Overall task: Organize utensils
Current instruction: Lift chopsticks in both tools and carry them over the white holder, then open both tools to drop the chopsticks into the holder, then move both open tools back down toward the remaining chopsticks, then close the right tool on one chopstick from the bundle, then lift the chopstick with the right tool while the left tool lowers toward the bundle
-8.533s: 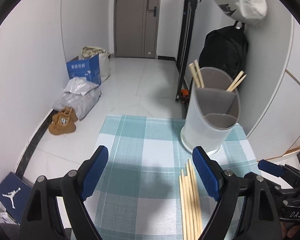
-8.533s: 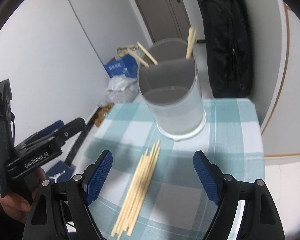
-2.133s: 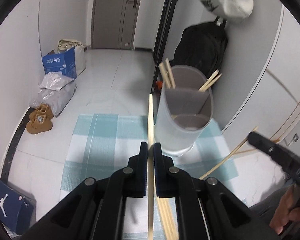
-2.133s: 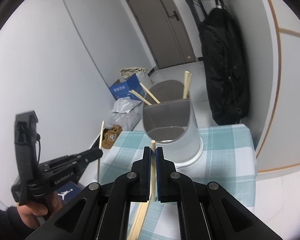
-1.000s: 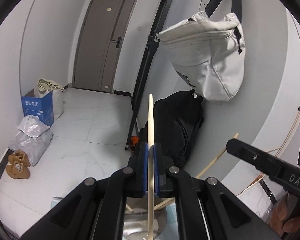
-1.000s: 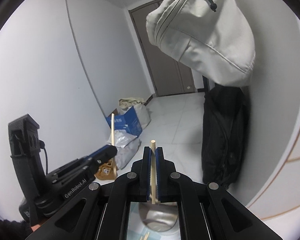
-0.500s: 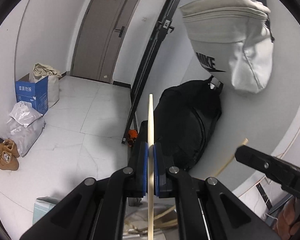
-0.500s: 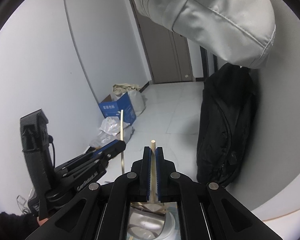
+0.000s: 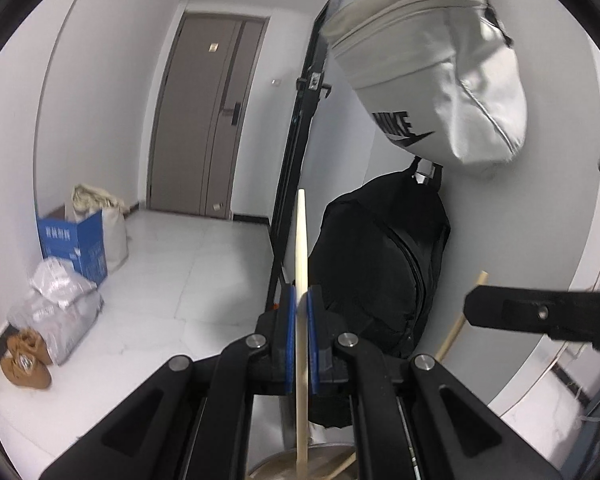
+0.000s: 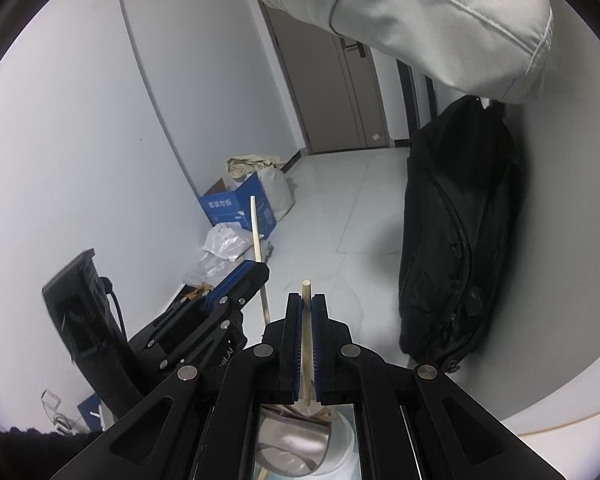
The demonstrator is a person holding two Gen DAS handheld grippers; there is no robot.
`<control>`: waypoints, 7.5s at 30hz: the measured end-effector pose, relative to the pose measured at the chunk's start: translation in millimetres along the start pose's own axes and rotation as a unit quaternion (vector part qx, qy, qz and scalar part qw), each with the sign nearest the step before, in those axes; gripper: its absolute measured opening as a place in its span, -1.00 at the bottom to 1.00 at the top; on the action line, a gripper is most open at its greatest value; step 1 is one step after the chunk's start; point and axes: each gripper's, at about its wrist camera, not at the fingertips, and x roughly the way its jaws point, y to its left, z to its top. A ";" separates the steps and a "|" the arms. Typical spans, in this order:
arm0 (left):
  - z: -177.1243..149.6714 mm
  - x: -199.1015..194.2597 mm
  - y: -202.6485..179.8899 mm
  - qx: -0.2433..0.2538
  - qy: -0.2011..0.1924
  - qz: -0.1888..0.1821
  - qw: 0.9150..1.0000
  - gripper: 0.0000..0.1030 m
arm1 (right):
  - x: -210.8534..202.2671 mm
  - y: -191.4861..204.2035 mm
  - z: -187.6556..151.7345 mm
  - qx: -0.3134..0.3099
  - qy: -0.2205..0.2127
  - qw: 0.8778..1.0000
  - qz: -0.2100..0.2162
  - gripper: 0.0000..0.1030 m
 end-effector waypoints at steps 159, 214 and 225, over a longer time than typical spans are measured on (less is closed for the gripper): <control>-118.8 -121.3 91.1 -0.117 0.251 0.152 0.949 0.66 | 68.7 47.4 -225.8 0.026 0.180 0.983 -0.012 -0.91; -180.1 -60.8 25.1 -0.031 0.398 0.141 0.906 0.66 | -23.2 -13.7 -221.7 0.150 0.053 0.984 0.074 -0.91; -178.6 -58.1 26.1 -0.021 0.405 0.141 0.903 0.66 | -21.1 -9.9 -224.9 0.143 0.061 0.986 0.067 -0.91</control>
